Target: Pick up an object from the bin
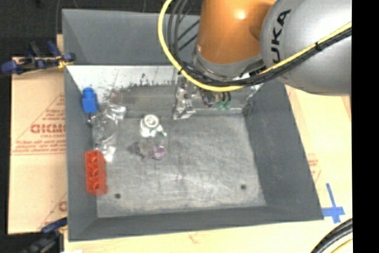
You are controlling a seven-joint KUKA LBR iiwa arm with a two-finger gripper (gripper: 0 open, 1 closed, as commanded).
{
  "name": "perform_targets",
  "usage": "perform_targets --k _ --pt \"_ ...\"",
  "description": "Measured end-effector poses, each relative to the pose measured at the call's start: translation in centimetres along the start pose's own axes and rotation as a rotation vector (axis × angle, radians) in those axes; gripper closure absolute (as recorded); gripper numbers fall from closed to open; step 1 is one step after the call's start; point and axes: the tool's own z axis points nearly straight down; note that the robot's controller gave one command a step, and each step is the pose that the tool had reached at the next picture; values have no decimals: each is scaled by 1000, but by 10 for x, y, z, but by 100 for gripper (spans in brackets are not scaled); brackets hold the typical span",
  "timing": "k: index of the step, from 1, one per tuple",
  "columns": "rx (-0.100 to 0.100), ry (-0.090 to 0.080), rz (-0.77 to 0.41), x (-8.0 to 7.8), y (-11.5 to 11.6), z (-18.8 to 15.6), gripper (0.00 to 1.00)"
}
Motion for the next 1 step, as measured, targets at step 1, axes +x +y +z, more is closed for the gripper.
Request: perform_targets --k 1 --pt "-2 21 181 75 -34 127 100"
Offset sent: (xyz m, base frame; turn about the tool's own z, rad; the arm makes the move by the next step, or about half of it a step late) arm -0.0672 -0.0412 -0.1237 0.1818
